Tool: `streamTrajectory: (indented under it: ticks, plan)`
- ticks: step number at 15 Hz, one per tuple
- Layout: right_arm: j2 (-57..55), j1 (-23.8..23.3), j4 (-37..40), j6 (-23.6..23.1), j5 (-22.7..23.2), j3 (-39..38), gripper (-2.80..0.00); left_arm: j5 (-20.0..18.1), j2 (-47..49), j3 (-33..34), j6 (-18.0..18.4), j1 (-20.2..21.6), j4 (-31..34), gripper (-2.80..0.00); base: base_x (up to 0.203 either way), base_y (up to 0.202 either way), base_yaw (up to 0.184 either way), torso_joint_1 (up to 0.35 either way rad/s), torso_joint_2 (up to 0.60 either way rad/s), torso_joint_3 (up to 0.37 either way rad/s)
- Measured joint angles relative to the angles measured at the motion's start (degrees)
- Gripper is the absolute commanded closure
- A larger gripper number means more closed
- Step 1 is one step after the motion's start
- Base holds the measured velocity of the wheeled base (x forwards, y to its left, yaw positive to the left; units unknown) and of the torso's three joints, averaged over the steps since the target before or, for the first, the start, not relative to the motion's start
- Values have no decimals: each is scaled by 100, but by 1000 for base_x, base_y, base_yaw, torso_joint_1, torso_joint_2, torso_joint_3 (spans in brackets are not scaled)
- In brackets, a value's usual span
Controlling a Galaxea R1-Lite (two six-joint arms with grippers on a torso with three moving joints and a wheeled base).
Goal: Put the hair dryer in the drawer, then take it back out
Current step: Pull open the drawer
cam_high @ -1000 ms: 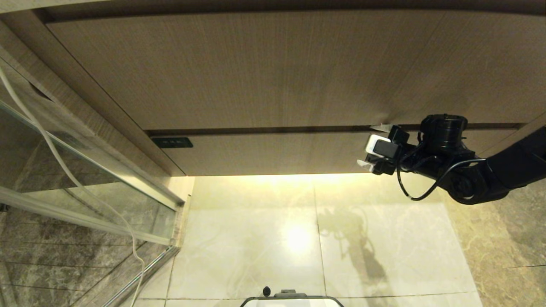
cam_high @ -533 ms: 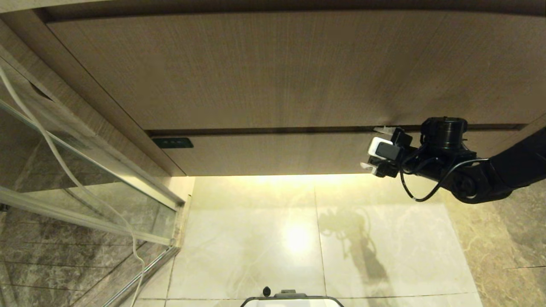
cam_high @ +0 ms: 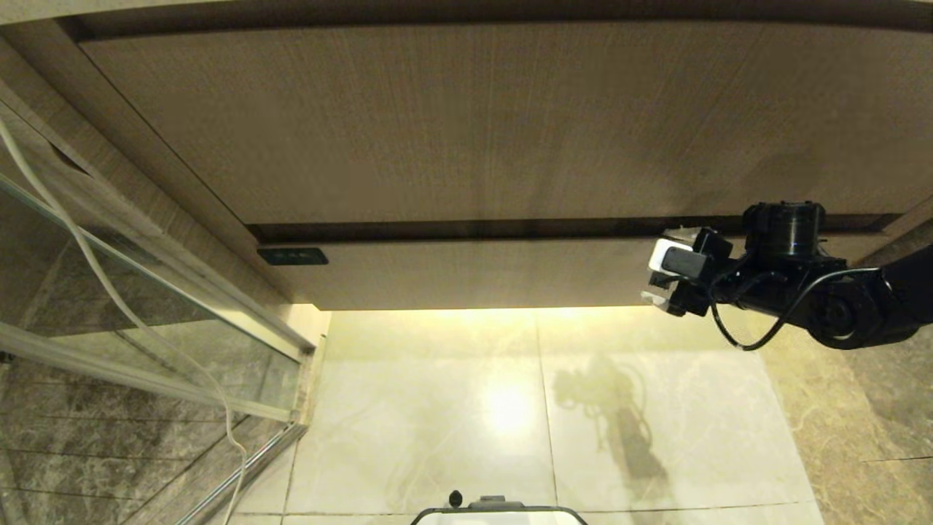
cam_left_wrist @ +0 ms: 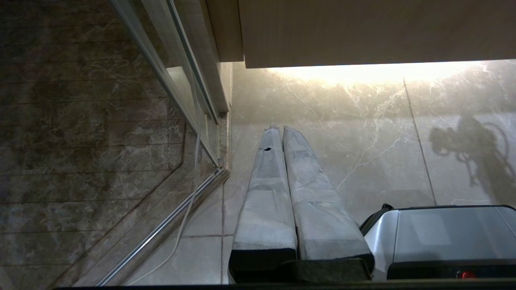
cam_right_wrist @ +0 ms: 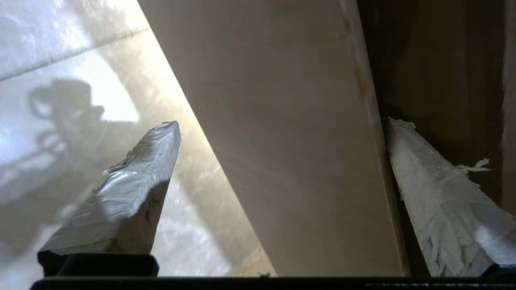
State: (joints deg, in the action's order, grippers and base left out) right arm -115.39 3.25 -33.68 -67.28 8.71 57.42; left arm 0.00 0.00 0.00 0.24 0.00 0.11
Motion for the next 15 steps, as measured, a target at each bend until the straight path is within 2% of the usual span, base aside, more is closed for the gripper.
streamTrajectory:
  ticks: [6,15]
  plan:
    - [97,11,153,169,-172,-166,-280,0,0,0,0,0,-1,0,0,0,0,0,0,0]
    - [488,46,29,387,-125,-346,-280,0,0,0,4,-1,-1,0,0,0,0,0,0,0]
